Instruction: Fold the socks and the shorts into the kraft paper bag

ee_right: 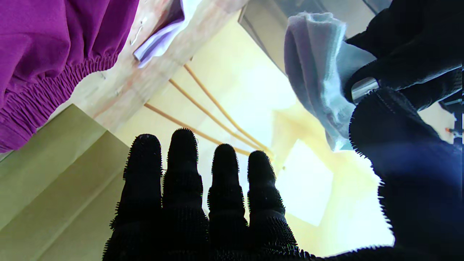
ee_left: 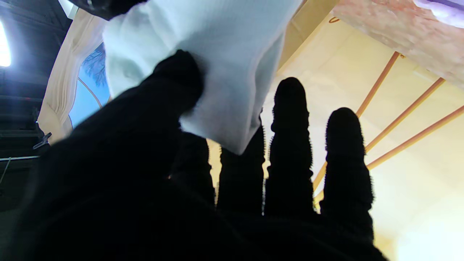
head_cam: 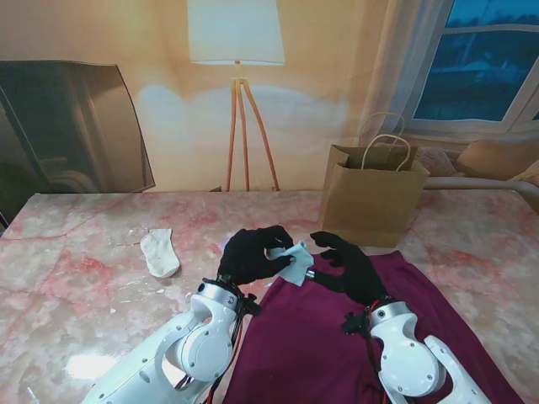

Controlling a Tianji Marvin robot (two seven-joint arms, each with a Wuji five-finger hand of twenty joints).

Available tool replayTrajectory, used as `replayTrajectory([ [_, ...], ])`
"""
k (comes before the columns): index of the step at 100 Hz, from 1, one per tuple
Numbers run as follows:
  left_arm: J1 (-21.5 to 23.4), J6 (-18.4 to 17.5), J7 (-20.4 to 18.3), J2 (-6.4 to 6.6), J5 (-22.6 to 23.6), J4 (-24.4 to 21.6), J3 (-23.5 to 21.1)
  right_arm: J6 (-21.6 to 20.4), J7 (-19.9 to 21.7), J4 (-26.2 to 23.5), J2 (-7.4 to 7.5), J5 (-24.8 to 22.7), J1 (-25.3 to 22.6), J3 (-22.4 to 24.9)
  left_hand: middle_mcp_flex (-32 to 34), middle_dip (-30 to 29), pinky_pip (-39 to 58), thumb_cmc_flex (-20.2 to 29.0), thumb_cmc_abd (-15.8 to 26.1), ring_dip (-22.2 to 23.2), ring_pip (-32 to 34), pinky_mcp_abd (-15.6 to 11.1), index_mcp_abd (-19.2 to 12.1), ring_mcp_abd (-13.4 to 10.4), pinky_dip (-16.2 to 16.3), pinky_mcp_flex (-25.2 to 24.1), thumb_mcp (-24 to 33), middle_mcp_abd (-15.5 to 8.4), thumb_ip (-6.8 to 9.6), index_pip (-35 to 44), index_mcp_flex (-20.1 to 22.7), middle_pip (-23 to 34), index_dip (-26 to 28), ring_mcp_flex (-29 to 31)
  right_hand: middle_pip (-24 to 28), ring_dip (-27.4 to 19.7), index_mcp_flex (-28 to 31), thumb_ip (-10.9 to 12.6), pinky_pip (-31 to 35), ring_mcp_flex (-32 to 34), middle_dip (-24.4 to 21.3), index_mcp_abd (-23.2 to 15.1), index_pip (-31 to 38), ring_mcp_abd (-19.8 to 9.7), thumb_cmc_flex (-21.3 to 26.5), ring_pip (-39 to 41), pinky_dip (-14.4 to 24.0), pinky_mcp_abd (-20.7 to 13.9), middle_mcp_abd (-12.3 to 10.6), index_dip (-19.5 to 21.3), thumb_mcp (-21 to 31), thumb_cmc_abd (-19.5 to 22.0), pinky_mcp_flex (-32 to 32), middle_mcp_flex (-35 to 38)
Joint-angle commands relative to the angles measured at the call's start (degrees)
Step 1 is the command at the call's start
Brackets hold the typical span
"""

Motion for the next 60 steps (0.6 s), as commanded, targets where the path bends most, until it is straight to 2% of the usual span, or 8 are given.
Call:
replayTrajectory([
  [1,-0.32,0.28,0.56,-0.64,-0.49,0.48,0.39,-0.48,0.26,-0.55,0.12,-0.01,-0.60,-0.01,1.27,0.78,0.92,2.58,-1.98,0.82,1.39,0.18,-2.24,-0.05,0.83,-0.45,2.07,-1.24,-2.87,2.07,0.13,-1.04,0.18,-0.85,1.00,1.41,-0.55,-2.12,0.76,0.61,0.73,-0.26,0.80,0.01,0.59,0.77,2.13,-0.06,0.01,0.72,1.84,-3.12,0.49,0.14],
  [14,-0.76,0.35,1.35,-1.06,-0.91,1.05,0.97,-0.50,1.07,-1.31,0.25,0.39,-0.71,-0.11,1.41,0.75,0.98,2.69,-2.20,0.89,1.43,0.14,-2.34,-0.01,0.95,-0.35,2.20,-1.23,-2.91,2.31,-0.02,-1.28,0.25,-0.84,1.36,1.73,0.42,-2.30,1.07,0.62,0.82,-0.86,1.31,0.23,1.07,0.97,2.52,1.44,-0.45,1.16,2.76,-3.70,-0.08,1.23],
  [27,-1.06,0.07,2.03,-1.33,-0.89,1.23,1.54,-0.10,0.01,-1.93,0.00,0.26,-0.53,-1.02,1.46,0.75,0.90,2.76,-2.34,0.91,1.39,0.18,-2.47,0.00,0.99,-0.49,2.28,-1.24,-2.93,2.47,0.02,-1.41,0.30,-0.98,3.66,4.80,2.40,-2.05,3.34,1.11,2.46,-2.28,2.82,-1.02,2.77,3.14,6.16,3.50,-1.31,2.79,2.57,-2.66,-0.78,3.23],
  [43,-1.38,-0.23,2.64,-1.53,-0.62,1.57,2.08,-0.30,-1.86,-1.83,-0.45,0.26,0.11,-2.15,1.99,0.35,0.96,2.74,-2.95,0.94,1.50,0.08,-2.30,-0.22,1.08,-0.23,2.36,-1.28,-3.06,2.68,0.18,-1.66,0.24,-0.57,9.93,10.65,7.46,-1.09,4.55,2.77,9.35,-5.53,6.81,-2.05,6.72,7.72,10.34,3.78,-3.24,6.23,2.51,-0.58,-0.54,7.82],
  [60,-1.09,-0.14,2.99,-1.52,-0.39,1.45,1.94,-1.16,-5.09,-1.05,-1.07,-0.78,0.76,-3.24,3.45,-1.26,1.50,2.61,-4.30,0.67,1.61,0.28,-1.66,-0.28,1.26,0.96,2.84,-1.26,-3.46,3.69,-0.28,-2.26,0.87,0.87,16.56,16.99,14.77,0.48,8.87,7.14,17.52,-13.03,16.42,-2.78,11.22,15.55,14.04,4.31,-6.26,13.76,6.21,2.16,2.28,14.94],
])
